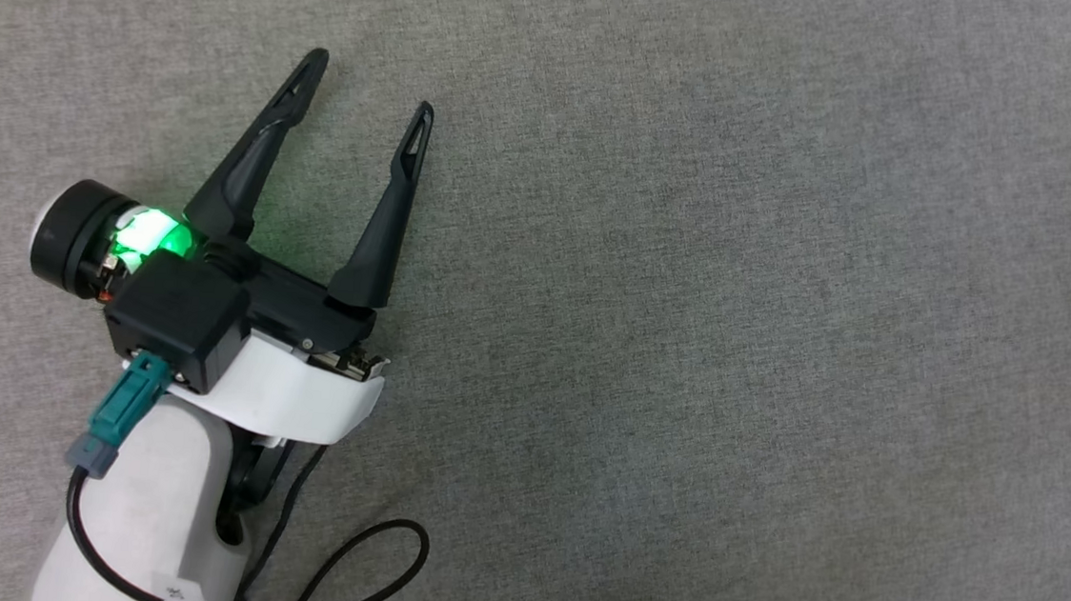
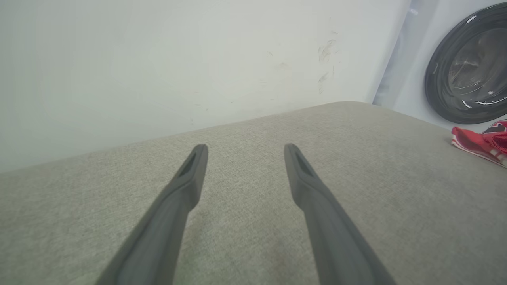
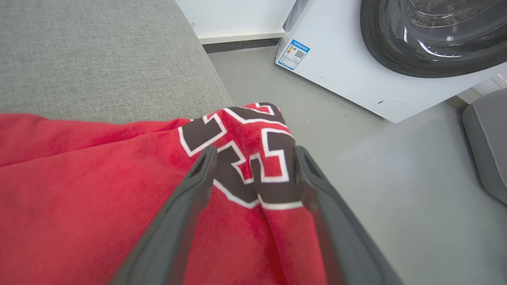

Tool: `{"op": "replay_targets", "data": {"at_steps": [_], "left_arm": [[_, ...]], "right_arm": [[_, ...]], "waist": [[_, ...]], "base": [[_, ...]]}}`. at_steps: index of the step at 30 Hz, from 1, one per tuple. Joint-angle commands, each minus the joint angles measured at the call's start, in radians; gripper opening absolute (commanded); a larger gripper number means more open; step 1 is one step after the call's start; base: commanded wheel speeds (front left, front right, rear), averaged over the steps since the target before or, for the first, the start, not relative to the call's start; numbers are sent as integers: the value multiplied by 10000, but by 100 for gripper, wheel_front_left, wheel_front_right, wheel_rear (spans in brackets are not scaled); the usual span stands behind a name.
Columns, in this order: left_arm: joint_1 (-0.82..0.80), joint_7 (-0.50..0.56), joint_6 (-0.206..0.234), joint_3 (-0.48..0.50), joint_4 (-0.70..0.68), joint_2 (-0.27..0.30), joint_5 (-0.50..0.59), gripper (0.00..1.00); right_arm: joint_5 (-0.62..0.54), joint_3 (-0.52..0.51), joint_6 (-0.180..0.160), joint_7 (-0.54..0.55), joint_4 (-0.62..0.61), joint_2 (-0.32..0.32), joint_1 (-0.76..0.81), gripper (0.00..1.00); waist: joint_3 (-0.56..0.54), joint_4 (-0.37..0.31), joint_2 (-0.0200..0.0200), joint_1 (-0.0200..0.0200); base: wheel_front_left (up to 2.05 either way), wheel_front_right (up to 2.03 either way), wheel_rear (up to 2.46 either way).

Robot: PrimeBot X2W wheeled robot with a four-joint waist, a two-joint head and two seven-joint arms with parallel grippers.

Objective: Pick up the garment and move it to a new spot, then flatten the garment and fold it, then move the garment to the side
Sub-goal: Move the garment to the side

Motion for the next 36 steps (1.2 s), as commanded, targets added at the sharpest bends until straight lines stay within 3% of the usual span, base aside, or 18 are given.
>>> {"op": "replay_targets", "data": {"at_steps": [1, 9, 18, 26, 36], "left_arm": [[-158, -67, -39, -36, 85, -6, -60, 100], [330, -342, 103, -121, 736, -169, -256, 100], [1409, -561, 565, -118, 1667, -738, -560, 100], [2460, -628, 909, 41, 2244, -1085, -822, 100], [3402, -631, 1260, 516, 2567, -1167, -900, 100]], "right_arm": [[-106, -54, -11, -246, 229, 5, -209, 100], [-561, -78, -9, -1665, 1265, -249, -305, 100], [-393, 284, -9, -2880, 874, 31, 768, 100], [-277, 363, -9, -3190, -432, 1069, 2377, 100], [-563, 916, -9, -2893, -3203, 3016, 4785, 100]], "waist": [[-52, 51, 0, -1], [-1104, 335, 0, -1], [-3084, 896, 0, -1], [-4510, 1415, 0, -1], [-5662, 1890, 0, -1]], "base": [[0, 0, 0], [0, 0, 0], [0, 0, 0], [0, 0, 0], [0, 0, 0]]}}
